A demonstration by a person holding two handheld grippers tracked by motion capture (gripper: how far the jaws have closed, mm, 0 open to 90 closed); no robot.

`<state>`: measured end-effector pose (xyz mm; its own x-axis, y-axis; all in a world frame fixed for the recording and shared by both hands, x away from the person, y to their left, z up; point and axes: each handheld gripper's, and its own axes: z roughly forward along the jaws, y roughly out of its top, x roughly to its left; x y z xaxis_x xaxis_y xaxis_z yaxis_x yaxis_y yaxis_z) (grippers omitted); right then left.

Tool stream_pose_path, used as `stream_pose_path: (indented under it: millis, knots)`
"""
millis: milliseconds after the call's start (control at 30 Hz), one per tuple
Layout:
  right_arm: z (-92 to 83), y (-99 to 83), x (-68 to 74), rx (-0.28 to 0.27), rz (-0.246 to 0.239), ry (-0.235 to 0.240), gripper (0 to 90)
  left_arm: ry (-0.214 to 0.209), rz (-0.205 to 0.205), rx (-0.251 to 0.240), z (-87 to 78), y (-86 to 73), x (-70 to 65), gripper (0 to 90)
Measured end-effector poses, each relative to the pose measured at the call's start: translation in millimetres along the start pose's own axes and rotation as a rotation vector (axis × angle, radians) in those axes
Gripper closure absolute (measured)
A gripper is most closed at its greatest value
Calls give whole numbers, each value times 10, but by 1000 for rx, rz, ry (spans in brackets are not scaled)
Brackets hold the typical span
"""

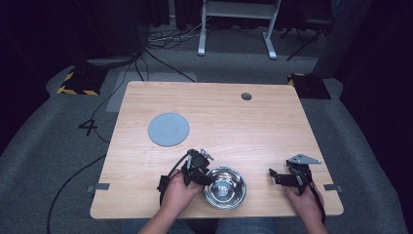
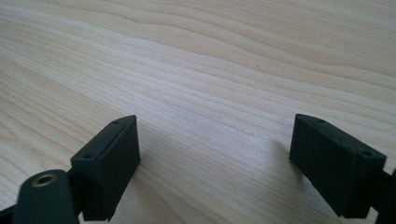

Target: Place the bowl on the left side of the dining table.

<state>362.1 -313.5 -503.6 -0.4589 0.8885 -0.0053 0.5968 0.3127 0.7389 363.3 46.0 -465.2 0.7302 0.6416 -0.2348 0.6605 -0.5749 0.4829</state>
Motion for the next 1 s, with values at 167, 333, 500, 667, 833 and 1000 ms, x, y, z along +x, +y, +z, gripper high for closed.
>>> stream_pose_path:
  millis: [167,333,500,667,833,1000]
  knots:
    - [0,0,0,0,0,0,163,38,31,61,65,21,-43,672]
    - [0,0,0,0,0,0,163,0,5,74,80,46,-36,761]
    - [-3,-4,-12,3,-12,-9,163,-15,4,44,11,58,-39,829]
    - [-3,-4,-12,2,-11,-8,163,16,37,8,-98,93,-88,867]
    - [-2,-4,-12,2,-11,-8,163,31,44,10,-193,128,-173,867]
    - [-2,-4,-11,2,-11,-7,163,29,69,-17,-291,195,-189,867]
